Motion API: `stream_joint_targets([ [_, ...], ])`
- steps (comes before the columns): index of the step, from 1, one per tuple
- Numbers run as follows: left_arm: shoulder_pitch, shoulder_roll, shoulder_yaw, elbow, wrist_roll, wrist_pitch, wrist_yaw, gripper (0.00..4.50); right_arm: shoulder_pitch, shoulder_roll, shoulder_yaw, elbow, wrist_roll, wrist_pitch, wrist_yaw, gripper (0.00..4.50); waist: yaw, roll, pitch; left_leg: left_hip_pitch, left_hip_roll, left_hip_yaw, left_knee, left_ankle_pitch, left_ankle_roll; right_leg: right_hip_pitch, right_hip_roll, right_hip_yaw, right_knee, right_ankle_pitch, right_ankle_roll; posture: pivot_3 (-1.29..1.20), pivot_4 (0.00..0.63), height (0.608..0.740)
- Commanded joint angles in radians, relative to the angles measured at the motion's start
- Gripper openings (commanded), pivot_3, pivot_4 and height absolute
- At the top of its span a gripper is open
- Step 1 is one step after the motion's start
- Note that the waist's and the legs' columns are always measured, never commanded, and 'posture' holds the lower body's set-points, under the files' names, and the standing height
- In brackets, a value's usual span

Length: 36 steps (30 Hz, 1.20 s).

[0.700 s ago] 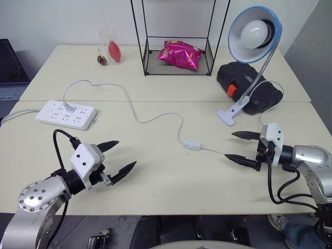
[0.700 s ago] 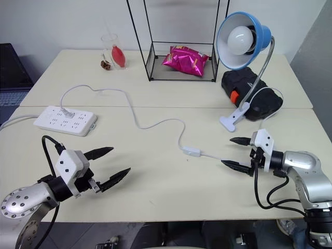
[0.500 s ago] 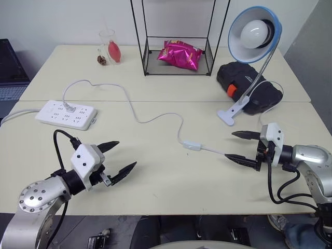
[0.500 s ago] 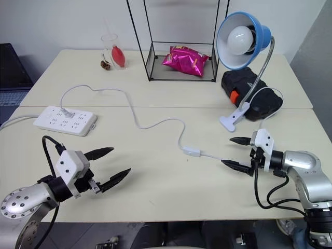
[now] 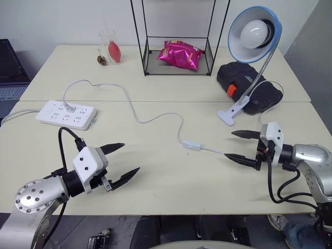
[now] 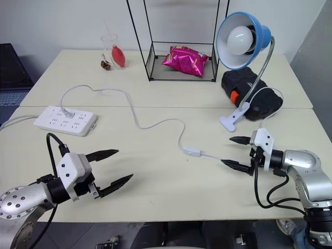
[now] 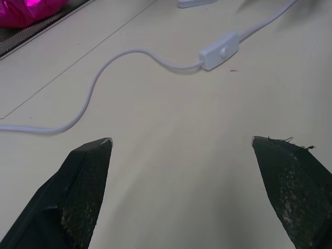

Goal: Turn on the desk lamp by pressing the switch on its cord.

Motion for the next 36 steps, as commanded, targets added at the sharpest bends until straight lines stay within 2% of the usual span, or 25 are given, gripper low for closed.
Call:
stream_joint_targets([
  [1, -0.002, 0.022, 0.038, -0.002, -0.018, -0.016, -0.03, 4.49, -0.011, -0.01, -0.007, -0.018, 0.003, -0.015, 0.011, 4.5, 0.0, 0.0, 0.0, 0.0, 0.0, 0.0, 0.0, 0.0, 0.0, 0.0, 0.0, 0.0, 0.0, 0.0, 0.0, 0.0, 0.15, 0.74],
  [10, -0.005, 0.051, 0.053, -0.025, -0.046, -0.016, -0.077, 4.49, -0.015, -0.007, -0.002, -0.015, 0.001, -0.02, 0.014, 4.5, 0.0, 0.0, 0.0, 0.0, 0.0, 0.0, 0.0, 0.0, 0.0, 0.0, 0.0, 0.0, 0.0, 0.0, 0.0, 0.0, 0.15, 0.74],
  [21, -0.04, 0.07, 0.032, -0.126, -0.13, 0.07, -0.081, 4.49, -0.048, -0.014, 0.023, -0.06, 0.005, 0.035, -0.007, 4.5, 0.0, 0.0, 0.0, 0.0, 0.0, 0.0, 0.0, 0.0, 0.0, 0.0, 0.0, 0.0, 0.0, 0.0, 0.0, 0.0, 0.15, 0.74],
  [26, -0.084, 0.095, 0.006, -0.154, -0.174, 0.118, -0.089, 4.49, -0.099, -0.012, 0.096, -0.087, -0.027, 0.117, -0.03, 4.5, 0.0, 0.0, 0.0, 0.0, 0.0, 0.0, 0.0, 0.0, 0.0, 0.0, 0.0, 0.0, 0.0, 0.0, 0.0, 0.0, 0.15, 0.74],
  [36, -0.086, 0.066, -0.061, -0.135, -0.126, 0.091, -0.065, 4.49, -0.193, 0.056, 0.23, -0.014, -0.088, 0.134, -0.029, 4.5, 0.0, 0.0, 0.0, 0.0, 0.0, 0.0, 0.0, 0.0, 0.0, -0.001, 0.0, 0.0, 0.0, 0.0, 0.0, 0.0, 0.15, 0.74],
])
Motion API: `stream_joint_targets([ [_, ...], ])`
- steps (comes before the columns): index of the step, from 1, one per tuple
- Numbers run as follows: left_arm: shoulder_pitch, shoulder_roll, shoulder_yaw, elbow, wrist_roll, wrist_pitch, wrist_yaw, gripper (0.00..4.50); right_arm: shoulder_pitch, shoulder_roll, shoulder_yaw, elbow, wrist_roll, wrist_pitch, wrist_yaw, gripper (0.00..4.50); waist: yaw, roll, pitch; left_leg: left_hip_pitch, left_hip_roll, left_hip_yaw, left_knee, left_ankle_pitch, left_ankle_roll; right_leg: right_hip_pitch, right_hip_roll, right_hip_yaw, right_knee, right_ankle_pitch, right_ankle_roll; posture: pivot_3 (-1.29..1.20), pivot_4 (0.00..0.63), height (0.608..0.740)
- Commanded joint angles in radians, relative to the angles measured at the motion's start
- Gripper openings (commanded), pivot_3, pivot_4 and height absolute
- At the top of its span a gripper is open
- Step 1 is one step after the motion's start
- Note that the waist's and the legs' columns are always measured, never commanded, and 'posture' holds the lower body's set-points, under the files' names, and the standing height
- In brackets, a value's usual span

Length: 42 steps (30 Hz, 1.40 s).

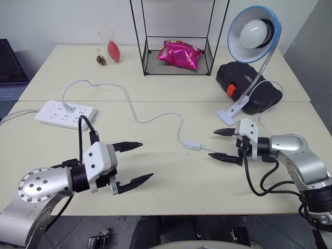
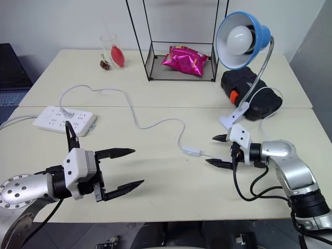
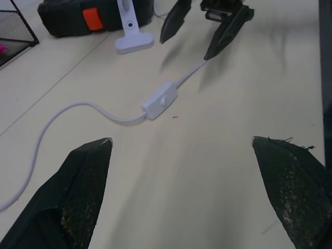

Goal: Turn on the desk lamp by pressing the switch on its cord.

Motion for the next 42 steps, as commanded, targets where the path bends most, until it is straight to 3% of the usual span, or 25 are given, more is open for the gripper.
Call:
stream_joint_targets([
  [1, 0.018, -0.007, -0.007, -0.02, 0.012, -0.018, 0.01, 4.49, -0.013, 0.018, 0.031, 0.003, -0.012, 0.003, 0.016, 4.5, 0.0, 0.0, 0.0, 0.0, 0.0, 0.0, 0.0, 0.0, 0.0, 0.0, 0.0, 0.0, 0.0, 0.0, 0.0, 0.0, 0.15, 0.74],
  [24, 0.025, 0.001, -0.023, 0.003, 0.053, -0.052, -0.023, 4.49, -0.157, 0.177, 0.126, 0.297, -0.151, -0.144, 0.03, 4.5, -0.003, 0.0, 0.0, 0.0, 0.0, 0.0, 0.0, 0.0, 0.0, -0.001, 0.0, 0.0, 0.0, 0.0, 0.0, 0.0, 0.15, 0.74],
  [27, 0.031, -0.002, -0.023, 0.005, 0.055, -0.057, -0.021, 4.5, -0.157, 0.179, 0.126, 0.3, -0.159, -0.153, 0.039, 4.01, -0.003, 0.0, 0.0, 0.0, 0.0, 0.0, 0.0, 0.0, 0.0, -0.001, 0.0, 0.0, 0.0, 0.0, 0.0, 0.0, 0.15, 0.74],
  [42, 0.036, -0.01, -0.01, 0.028, 0.053, -0.061, -0.019, 4.5, -0.154, 0.191, 0.127, 0.275, -0.151, -0.146, 0.066, 0.4, -0.003, 0.0, 0.0, 0.0, 0.0, 0.0, 0.0, 0.0, 0.0, -0.001, 0.0, 0.0, 0.0, 0.0, 0.0, 0.0, 0.15, 0.74],
])
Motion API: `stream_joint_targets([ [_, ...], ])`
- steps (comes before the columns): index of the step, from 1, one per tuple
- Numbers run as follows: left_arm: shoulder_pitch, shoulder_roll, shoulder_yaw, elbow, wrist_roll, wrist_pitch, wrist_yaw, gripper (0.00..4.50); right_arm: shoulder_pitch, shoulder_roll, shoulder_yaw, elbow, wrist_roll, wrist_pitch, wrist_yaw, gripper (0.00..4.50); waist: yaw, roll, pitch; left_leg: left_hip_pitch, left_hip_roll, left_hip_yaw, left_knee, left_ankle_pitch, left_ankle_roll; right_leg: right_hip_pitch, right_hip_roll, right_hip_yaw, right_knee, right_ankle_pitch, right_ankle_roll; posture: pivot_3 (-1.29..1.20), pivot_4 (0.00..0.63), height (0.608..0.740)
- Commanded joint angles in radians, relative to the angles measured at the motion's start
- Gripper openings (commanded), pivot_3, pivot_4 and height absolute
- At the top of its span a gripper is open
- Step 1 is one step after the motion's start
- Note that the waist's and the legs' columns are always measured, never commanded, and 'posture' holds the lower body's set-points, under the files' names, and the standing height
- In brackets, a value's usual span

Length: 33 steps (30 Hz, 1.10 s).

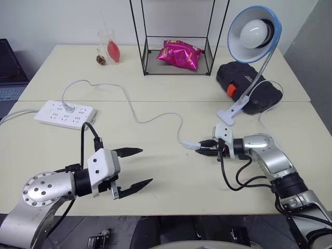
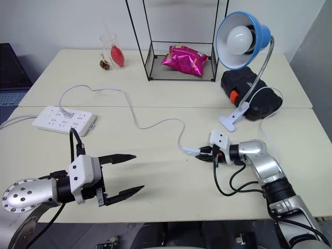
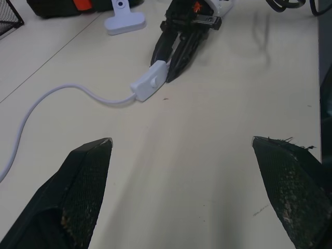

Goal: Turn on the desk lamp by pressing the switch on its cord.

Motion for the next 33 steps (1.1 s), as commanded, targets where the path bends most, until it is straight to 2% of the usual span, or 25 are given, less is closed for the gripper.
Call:
stream_joint_targets([
  [1, -0.002, -0.003, 0.019, -0.002, -0.008, -0.015, 0.005, 4.5, -0.014, 0.002, -0.005, -0.042, 0.011, -0.007, 0.018, 0.4, 0.0, 0.0, 0.0, 0.0, 0.0, 0.0, 0.0, 0.0, 0.0, 0.0, 0.0, 0.0, 0.0, 0.0, 0.0, 0.0, 0.15, 0.74],
  [8, -0.049, -0.007, 0.03, 0.01, -0.035, 0.01, 0.029, 4.5, -0.019, -0.022, -0.029, -0.136, 0.058, 0.036, 0.058, 0.4, 0.001, 0.0, 0.0, 0.0, 0.0, 0.0, 0.0, 0.0, 0.0, 0.0, 0.0, 0.0, 0.0, 0.0, 0.0, 0.0, 0.15, 0.74],
  [15, -0.251, 0.005, 0.014, -0.006, -0.16, 0.183, 0.116, 4.5, -0.037, -0.072, -0.035, -0.295, 0.1, 0.106, 0.091, 0.4, 0.002, 0.0, 0.0, 0.0, 0.001, -0.001, 0.0, 0.0, 0.0, 0.0, 0.0, -0.001, 0.0, 0.0, 0.0, 0.0, 0.15, 0.74],
  [20, -0.365, 0.05, -0.043, -0.001, -0.177, 0.219, 0.069, 4.5, -0.045, -0.1, -0.008, -0.352, 0.09, 0.126, 0.091, 0.4, 0.003, 0.0, 0.0, -0.001, 0.0, -0.002, 0.0, 0.0, 0.0, -0.001, 0.0, -0.002, 0.0, 0.0, 0.0, 0.0, 0.15, 0.74],
  [24, -0.444, 0.081, -0.147, 0.031, -0.123, 0.209, 0.018, 4.5, -0.059, -0.097, 0.013, -0.362, 0.072, 0.131, 0.077, 0.4, 0.002, 0.0, 0.0, -0.002, -0.001, -0.001, 0.0, 0.0, 0.0, -0.001, 0.0, -0.001, 0.0, 0.0, 0.0, 0.0, 0.15, 0.74],
  [33, -0.562, 0.035, -0.352, 0.119, 0.024, 0.137, -0.015, 4.5, -0.055, -0.081, 0.031, -0.382, 0.065, 0.144, 0.053, 0.4, 0.003, 0.0, 0.0, -0.002, -0.002, -0.001, 0.0, 0.0, 0.0, -0.001, 0.001, -0.001, 0.0, 0.0, 0.0, 0.0, 0.15, 0.74],
])
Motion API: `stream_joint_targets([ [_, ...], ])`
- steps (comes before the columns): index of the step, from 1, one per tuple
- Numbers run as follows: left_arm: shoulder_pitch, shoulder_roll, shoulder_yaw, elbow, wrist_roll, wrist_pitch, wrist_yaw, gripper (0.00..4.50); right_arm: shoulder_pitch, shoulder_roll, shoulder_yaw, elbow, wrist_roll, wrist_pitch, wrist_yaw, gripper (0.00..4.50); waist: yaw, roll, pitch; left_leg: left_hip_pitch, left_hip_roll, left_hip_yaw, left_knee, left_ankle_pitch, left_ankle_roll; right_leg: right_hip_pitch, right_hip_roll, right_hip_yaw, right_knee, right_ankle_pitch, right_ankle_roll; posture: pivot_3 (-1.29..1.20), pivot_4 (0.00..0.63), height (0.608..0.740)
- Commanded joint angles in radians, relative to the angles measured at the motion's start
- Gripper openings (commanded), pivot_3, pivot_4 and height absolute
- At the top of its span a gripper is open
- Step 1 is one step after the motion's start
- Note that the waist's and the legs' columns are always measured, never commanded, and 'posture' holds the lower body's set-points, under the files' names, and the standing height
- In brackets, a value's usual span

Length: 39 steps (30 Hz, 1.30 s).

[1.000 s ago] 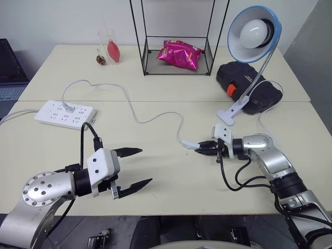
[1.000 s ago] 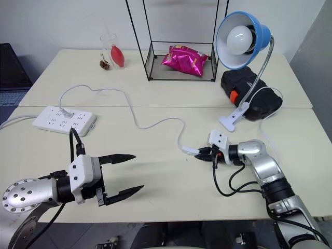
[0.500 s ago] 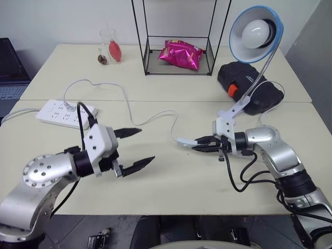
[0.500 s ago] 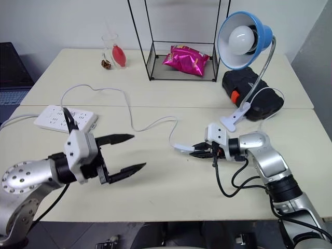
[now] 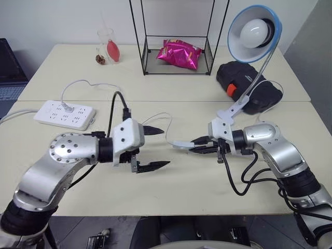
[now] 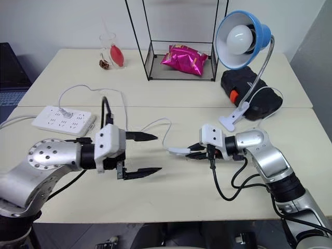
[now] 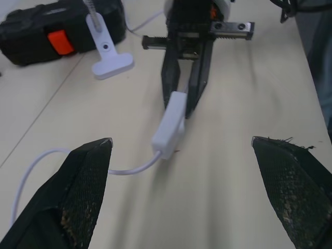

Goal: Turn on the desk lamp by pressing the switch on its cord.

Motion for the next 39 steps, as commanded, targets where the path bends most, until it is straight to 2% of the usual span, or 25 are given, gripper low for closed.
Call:
stream_joint_targets([
  [1, -0.05, -0.036, -0.073, 0.04, 0.078, -0.058, -0.007, 4.5, -0.002, 0.008, 0.001, -0.053, 0.012, 0.009, -0.008, 0.4, 0.0, 0.0, 0.0, 0.0, 0.0, 0.0, 0.0, 0.0, 0.0, 0.0, 0.0, 0.0, 0.0, 0.0, 0.0, 0.0, 0.15, 0.74],
  [12, -0.125, -0.131, -0.142, 0.155, 0.185, -0.125, 0.006, 4.5, 0.001, 0.013, 0.002, -0.09, 0.02, 0.024, -0.005, 0.4, 0.0, 0.0, 0.0, -0.001, 0.0, 0.0, 0.0, 0.0, 0.0, -0.001, 0.0, 0.0, 0.001, 0.0, 0.0, 0.0, 0.15, 0.74],
  [26, -0.182, -0.155, -0.209, 0.183, 0.284, -0.156, -0.043, 4.5, 0.004, 0.013, 0.006, -0.116, 0.021, 0.036, -0.008, 0.4, 0.0, 0.0, 0.0, -0.001, 0.0, 0.0, 0.001, 0.0, 0.0, -0.001, 0.0, 0.0, 0.001, 0.0, 0.0, 0.0, 0.15, 0.74],
  [39, -0.176, -0.18, -0.216, 0.222, 0.301, -0.16, -0.057, 4.5, 0.01, 0.016, 0.004, -0.142, 0.029, 0.055, -0.015, 0.4, 0.0, 0.0, 0.0, -0.001, 0.0, 0.0, 0.001, 0.0, 0.0, -0.001, 0.0, 0.0, 0.001, 0.0, 0.0, 0.0, 0.15, 0.74],
])
